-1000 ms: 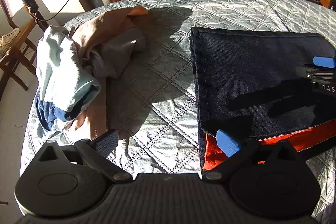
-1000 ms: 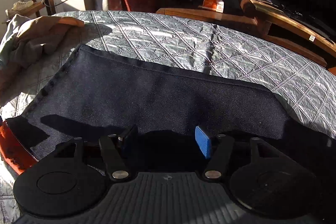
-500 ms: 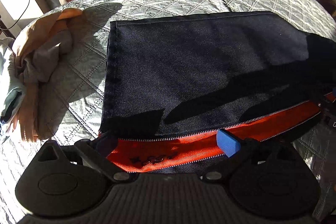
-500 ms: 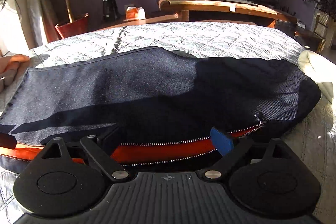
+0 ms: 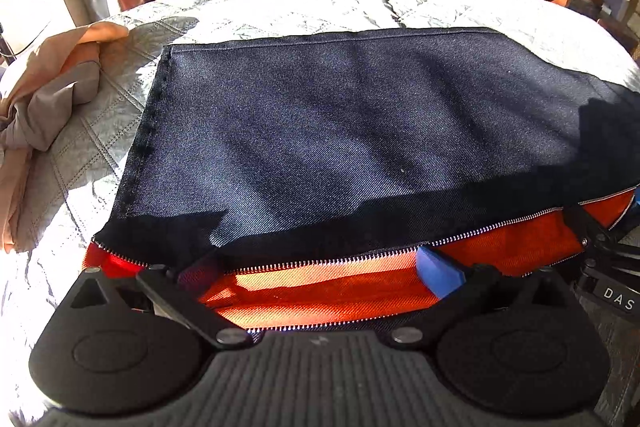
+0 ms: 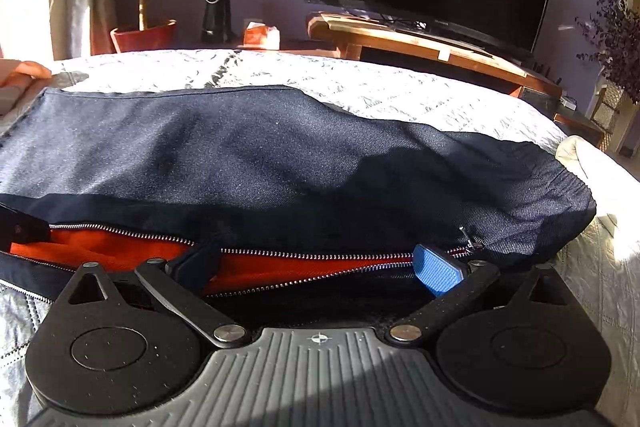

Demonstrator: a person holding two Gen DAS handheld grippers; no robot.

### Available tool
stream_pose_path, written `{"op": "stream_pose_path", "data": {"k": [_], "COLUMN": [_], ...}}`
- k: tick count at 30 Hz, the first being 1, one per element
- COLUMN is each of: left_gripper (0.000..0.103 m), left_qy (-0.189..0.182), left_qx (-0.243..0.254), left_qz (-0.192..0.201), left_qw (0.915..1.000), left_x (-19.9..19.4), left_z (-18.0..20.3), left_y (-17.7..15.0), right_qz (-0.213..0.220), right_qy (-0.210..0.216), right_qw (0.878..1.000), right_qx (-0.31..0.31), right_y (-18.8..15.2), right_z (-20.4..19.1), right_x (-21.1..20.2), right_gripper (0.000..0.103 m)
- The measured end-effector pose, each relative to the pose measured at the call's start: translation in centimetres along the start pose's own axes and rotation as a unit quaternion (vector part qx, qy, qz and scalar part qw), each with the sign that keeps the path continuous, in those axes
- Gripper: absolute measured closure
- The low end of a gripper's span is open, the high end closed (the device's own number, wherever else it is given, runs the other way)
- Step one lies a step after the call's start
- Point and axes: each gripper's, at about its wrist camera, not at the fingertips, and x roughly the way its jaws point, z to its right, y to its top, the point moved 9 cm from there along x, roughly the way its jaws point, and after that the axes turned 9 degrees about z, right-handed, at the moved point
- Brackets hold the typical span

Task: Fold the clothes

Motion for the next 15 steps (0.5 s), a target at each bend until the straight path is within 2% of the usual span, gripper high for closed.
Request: {"op": "stream_pose_path", "data": {"k": [5,10,15], "left_gripper": [0.000,0.000,0.000], "left_qy": [-0.005,-0.014,-0.009], "left_qx": [0.009,0.015,0.018], "left_qz": [0.067,0.138,0.147], "left_qw": [0.9977,0.9903,0.9890], "left_x": [-0.38,-0.64,-0.63], "left_z": [0.29,0.29,0.11], "left_y": [-0.47,-0.86,-0.87], "right_qz": [-0.004,-0.007,-0.008], "right_qy": [0.004,0.010,0.009], "right_qw": [1.000,1.000,1.000], "right_qx": [0.016,0.026,0.026], "right_y": [-0.15,-0.12,-0.09], "right_z": [0.30,0.52,0.41], "right_x": [-0.15,-0.10,-0.08], "right_gripper": [0.000,0.000,0.000]}}
